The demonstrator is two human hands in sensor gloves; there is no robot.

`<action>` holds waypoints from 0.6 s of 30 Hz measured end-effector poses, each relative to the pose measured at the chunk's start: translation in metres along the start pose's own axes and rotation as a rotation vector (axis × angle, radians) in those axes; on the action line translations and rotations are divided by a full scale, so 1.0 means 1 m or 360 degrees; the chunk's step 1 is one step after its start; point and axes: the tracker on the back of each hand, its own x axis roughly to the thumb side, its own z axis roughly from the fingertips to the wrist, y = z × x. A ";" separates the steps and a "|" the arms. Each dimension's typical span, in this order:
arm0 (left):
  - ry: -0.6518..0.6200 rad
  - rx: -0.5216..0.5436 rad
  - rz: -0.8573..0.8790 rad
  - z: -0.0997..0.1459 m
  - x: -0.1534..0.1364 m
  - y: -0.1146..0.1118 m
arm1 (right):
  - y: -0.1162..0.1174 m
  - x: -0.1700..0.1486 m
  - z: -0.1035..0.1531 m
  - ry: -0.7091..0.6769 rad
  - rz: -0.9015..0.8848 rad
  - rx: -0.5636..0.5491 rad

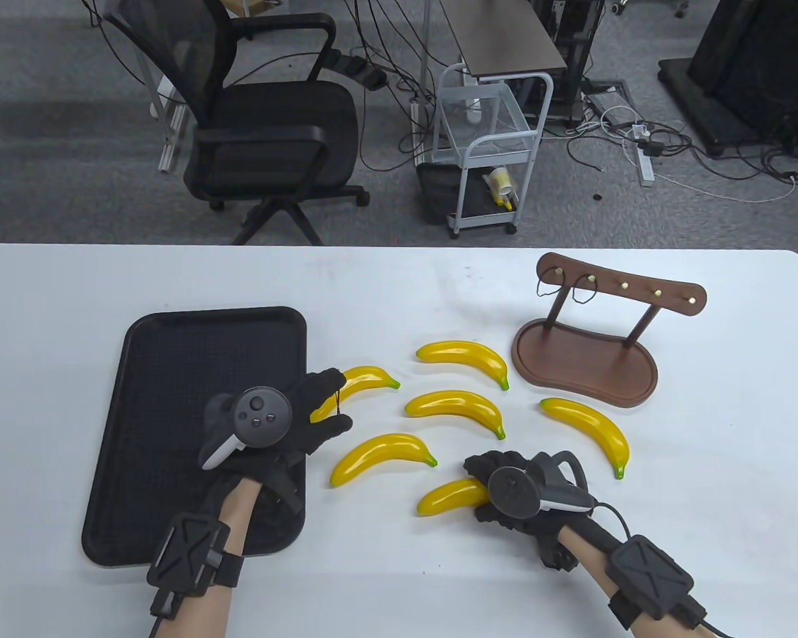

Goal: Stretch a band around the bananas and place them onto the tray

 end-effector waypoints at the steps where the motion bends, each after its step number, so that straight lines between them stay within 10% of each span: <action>1: 0.0000 0.0001 0.0002 0.000 0.000 0.000 | 0.000 0.000 0.000 0.0001 0.0007 -0.0015; 18: -0.0017 0.0004 0.0001 0.000 0.001 0.000 | -0.011 -0.005 -0.012 0.0009 -0.0138 -0.0140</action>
